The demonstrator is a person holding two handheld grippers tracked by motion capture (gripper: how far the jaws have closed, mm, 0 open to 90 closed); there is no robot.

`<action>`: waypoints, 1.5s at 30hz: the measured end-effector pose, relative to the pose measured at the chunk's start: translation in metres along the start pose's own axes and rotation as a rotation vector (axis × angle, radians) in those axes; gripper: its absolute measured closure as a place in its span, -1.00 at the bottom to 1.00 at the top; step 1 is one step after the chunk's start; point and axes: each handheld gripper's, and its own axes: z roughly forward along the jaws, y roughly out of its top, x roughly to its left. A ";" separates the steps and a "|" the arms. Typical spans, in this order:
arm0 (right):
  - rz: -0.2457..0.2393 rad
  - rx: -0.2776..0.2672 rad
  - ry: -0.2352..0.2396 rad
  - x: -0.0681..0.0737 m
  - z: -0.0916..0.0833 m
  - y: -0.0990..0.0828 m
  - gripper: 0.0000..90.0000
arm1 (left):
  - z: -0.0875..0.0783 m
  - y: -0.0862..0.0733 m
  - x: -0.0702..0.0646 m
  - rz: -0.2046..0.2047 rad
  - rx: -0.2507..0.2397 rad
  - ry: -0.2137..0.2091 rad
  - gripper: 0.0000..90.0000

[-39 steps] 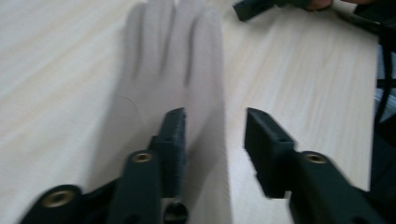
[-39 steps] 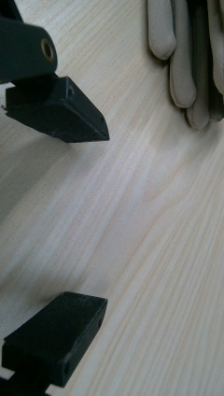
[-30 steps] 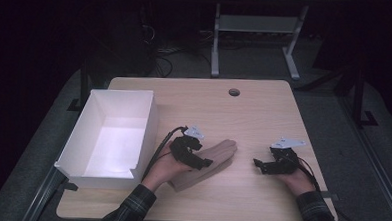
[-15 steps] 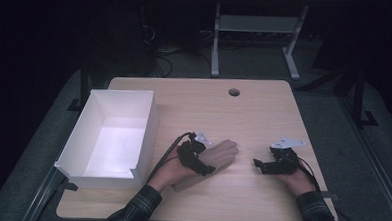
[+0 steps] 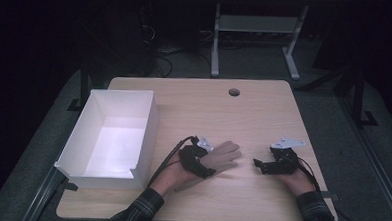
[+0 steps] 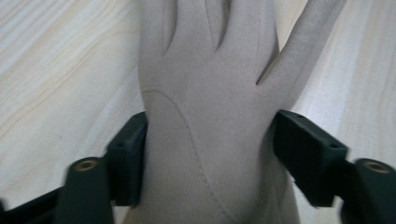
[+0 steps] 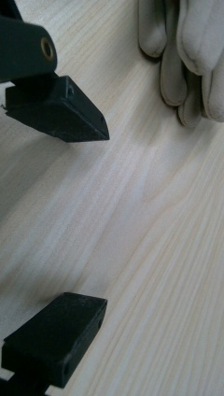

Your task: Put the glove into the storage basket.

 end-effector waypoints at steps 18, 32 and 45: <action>0.001 -0.003 -0.001 0.000 0.000 0.000 -0.65 | -0.012 0.004 0.005 -0.087 -0.003 -0.111 0.43; -0.006 -0.002 0.005 0.000 0.000 0.000 -0.65 | -0.051 0.031 0.009 -0.124 -0.039 -0.084 0.44; -0.008 0.000 0.011 0.001 0.000 0.000 -0.65 | -0.095 0.061 0.011 -0.107 -0.068 -0.067 0.44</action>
